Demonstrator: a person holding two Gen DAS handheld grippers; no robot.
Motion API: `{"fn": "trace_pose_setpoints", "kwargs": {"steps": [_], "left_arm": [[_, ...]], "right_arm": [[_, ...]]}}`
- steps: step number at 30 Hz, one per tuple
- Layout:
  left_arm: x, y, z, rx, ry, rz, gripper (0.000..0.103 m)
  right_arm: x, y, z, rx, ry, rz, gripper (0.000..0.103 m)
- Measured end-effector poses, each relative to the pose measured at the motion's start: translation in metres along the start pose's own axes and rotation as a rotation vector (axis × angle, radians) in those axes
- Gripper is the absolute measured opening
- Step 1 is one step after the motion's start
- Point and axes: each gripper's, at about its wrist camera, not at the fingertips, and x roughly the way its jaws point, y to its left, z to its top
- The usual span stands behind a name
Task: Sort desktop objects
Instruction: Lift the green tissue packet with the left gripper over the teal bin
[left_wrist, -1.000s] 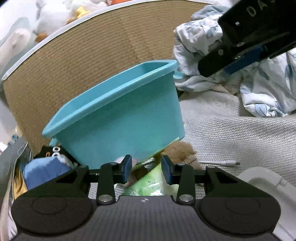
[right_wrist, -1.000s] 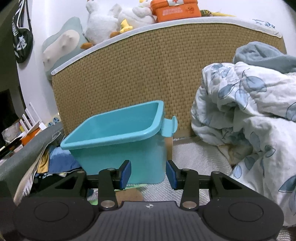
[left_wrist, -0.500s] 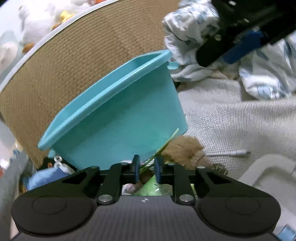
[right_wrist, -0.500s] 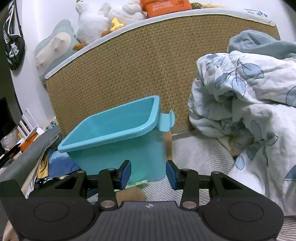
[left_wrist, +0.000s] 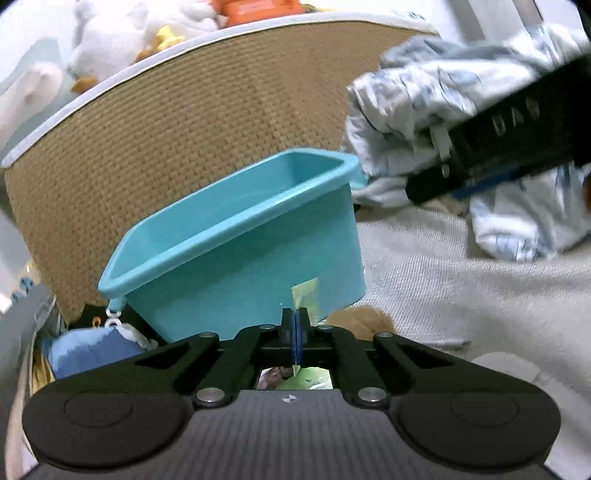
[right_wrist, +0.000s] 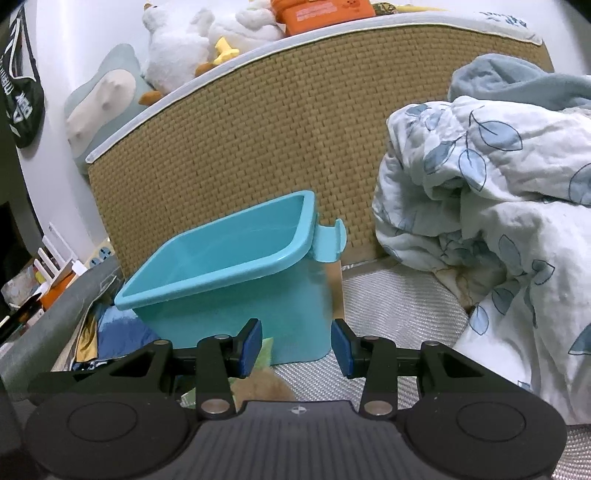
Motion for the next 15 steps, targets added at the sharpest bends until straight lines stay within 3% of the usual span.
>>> {"fn": "trace_pose_setpoints", "kwargs": {"steps": [7,15], "left_arm": [[-0.021,0.035,0.008,-0.224,-0.025,-0.029,0.001],[-0.046,0.062,0.028,-0.302,-0.080,-0.003,0.001]], "right_arm": [[-0.001,0.001,-0.001,-0.001,0.006,0.012,0.046],[0.001,0.004,-0.002,-0.002,0.020,0.027,0.045]]}}
